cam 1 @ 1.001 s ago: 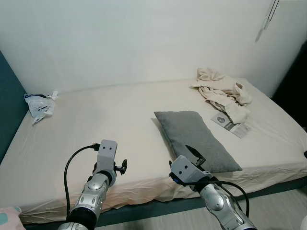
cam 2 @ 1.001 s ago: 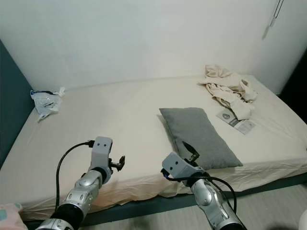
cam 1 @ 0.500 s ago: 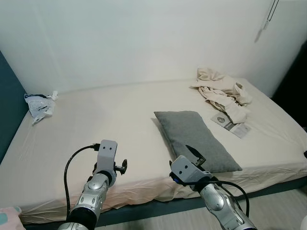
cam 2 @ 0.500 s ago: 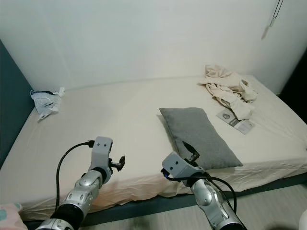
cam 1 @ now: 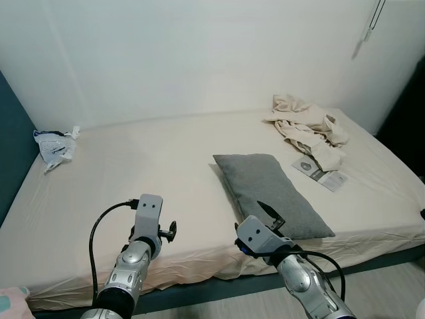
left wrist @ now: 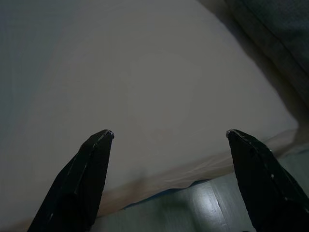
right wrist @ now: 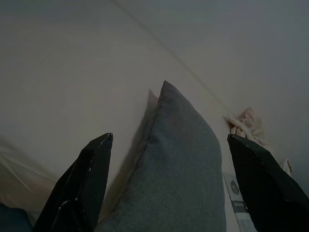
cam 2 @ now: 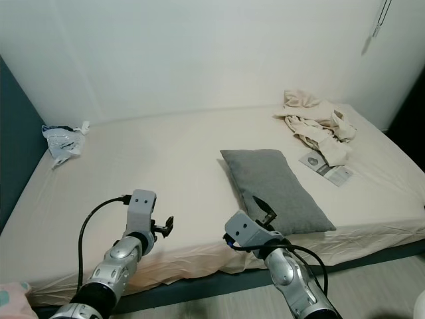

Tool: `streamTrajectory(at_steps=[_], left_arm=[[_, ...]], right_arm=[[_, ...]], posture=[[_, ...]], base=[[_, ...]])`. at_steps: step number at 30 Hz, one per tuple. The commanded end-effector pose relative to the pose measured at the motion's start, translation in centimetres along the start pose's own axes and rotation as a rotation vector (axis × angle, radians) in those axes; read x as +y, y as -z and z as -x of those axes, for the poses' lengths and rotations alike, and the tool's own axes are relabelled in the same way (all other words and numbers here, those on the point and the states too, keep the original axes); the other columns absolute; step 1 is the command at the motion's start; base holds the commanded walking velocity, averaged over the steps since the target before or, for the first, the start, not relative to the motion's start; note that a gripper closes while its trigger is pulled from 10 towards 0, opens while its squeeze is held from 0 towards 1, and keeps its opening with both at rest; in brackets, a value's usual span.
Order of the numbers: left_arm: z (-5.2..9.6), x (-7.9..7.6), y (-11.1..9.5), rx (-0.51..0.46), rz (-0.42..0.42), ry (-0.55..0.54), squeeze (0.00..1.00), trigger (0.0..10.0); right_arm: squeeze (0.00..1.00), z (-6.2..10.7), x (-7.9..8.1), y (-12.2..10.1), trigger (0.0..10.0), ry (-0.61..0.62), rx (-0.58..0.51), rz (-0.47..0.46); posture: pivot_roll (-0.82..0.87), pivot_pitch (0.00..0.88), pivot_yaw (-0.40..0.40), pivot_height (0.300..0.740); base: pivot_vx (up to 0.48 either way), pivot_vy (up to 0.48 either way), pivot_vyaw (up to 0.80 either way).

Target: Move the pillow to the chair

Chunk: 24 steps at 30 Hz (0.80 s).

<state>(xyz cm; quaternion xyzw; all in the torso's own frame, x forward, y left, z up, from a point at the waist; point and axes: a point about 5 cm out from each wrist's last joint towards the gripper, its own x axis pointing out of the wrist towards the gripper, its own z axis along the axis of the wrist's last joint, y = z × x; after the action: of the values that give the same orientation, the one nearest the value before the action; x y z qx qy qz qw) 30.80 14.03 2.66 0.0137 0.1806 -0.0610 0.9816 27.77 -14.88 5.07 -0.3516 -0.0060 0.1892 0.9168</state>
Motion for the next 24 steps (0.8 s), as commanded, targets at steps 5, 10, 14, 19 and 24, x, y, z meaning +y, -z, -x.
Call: streamTrajectory(at_steps=[5, 10, 14, 19, 24], left_arm=[[0.20, -0.17, 0.67, 0.018, 0.001, 0.005, 0.00, 10.0], [0.19, -0.21, 0.63, 0.017, 0.000, 0.008, 0.00, 10.0], [0.17, -0.20, 0.59, 0.017, -0.002, 0.010, 0.00, 10.0], [0.11, -0.20, 0.50, 0.016, -0.002, 0.009, 0.00, 10.0], [0.10, -0.22, 0.49, 0.016, -0.001, 0.009, 0.00, 10.0]], right_arm=[[0.00, 0.31, 0.33, 0.25, 10.0, -0.009, 0.005, -0.011], [0.00, 0.36, 0.43, 0.27, 10.0, -0.010, 0.008, -0.011], [0.00, 0.35, 0.45, 0.24, 10.0, -0.009, 0.007, -0.012], [0.00, 0.34, 0.42, 0.22, 10.0, -0.008, 0.007, -0.011], [0.00, 0.33, 0.37, 0.20, 10.0, -0.008, 0.007, -0.010]], posture=[[-0.09, 0.038, 0.010, 0.740], [-0.09, 0.033, 0.013, 0.740], [-0.09, 0.034, 0.014, 0.740], [-0.09, 0.034, 0.013, 0.740], [-0.09, 0.037, 0.012, 0.740]], base=[[0.000, 0.000, 0.00], [0.000, 0.000, 0.00], [0.000, 0.000, 0.00], [0.000, 0.000, 0.00], [0.000, 0.000, 0.00]])
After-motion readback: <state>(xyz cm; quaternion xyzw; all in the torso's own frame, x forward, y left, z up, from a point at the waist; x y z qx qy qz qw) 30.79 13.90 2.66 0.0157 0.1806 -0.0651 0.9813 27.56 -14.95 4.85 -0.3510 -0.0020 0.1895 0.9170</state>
